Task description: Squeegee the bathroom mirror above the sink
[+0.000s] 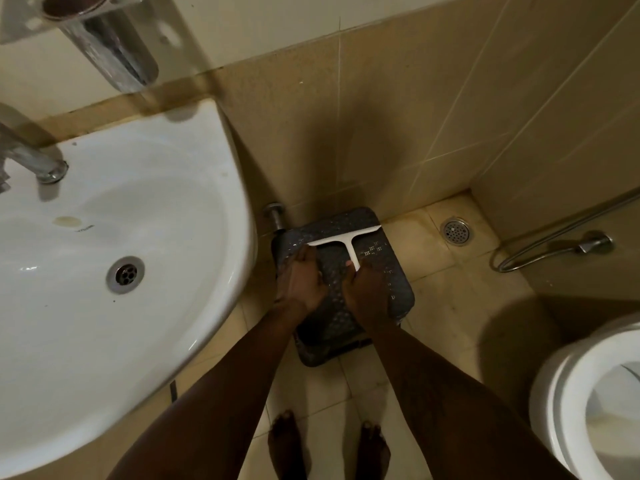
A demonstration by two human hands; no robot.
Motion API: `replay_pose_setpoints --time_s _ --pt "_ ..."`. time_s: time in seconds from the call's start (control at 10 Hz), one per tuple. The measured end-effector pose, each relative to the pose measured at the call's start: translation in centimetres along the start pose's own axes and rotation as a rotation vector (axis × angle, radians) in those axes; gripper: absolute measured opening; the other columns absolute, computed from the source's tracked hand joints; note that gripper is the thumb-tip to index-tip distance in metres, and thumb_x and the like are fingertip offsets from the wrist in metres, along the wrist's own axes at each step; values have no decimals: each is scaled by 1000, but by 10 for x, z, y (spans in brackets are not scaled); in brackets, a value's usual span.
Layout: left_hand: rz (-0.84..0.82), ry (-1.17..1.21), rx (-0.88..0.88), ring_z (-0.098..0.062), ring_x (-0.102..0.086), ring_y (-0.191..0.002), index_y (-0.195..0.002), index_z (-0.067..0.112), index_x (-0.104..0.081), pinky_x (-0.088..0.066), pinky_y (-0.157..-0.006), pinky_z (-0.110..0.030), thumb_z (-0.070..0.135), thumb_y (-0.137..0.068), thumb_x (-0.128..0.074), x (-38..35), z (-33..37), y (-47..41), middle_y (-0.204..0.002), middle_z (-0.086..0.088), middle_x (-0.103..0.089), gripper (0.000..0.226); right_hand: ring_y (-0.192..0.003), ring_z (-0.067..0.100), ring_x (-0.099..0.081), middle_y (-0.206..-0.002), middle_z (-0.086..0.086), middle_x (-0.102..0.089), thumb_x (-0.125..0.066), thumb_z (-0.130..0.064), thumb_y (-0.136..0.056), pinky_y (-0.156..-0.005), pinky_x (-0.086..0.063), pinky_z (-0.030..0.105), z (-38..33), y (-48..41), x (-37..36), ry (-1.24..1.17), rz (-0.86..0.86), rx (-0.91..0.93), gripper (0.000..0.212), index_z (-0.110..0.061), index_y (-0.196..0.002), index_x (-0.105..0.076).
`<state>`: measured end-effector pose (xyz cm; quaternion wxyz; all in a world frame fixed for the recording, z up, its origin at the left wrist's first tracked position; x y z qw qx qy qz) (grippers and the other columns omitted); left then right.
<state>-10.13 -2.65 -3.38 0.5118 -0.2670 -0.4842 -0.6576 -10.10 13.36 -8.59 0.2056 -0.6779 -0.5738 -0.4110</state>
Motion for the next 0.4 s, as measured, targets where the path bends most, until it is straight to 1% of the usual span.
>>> replay_pose_setpoints --time_s 0.1,0.2,0.3,0.4 --pt "2 12 -15 -32 -54 -130 -150 6 -38 -43 -114 -44 27 -91 -60 -4 0 1 -147 -16 -50 66 -97 31 -64 -102 16 -69 -46 -46 -107 -88 -47 39 7 0 -8 100 -26 17 47 -4 -106 -68" --pt "-26 10 -45 -33 -51 -133 -153 6 -34 -43 -114 -46 29 -91 -59 0 10 10 -150 -17 -47 71 -103 32 -63 -105 17 -68 -45 -48 -107 -93 -46 40 7 3 -7 86 -108 -1 51 -2 -107 -68" --pt "-21 -4 -61 -34 -51 -134 -154 5 -33 -43 -114 -45 27 -91 -60 6 17 13 -152 -17 -46 72 -105 34 -63 -108 17 -68 -44 -50 -107 -94 -46 40 6 4 0 29 -128 -37 55 -1 -110 -68" --pt "-48 -41 -52 -34 -44 -142 -156 5 -28 -36 -120 -44 24 -92 -61 15 21 23 -158 -18 -38 75 -107 33 -63 -111 17 -68 -40 -54 -107 -96 -47 41 5 9 13 19 -134 -44 60 -1 -116 -66"
Point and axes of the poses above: each hand's wrist, its own y-axis away from the middle knuckle, its own x-axis out of the back of the hand, z = x × y, the point moved 10 cm from there along -y, towards the middle knuckle
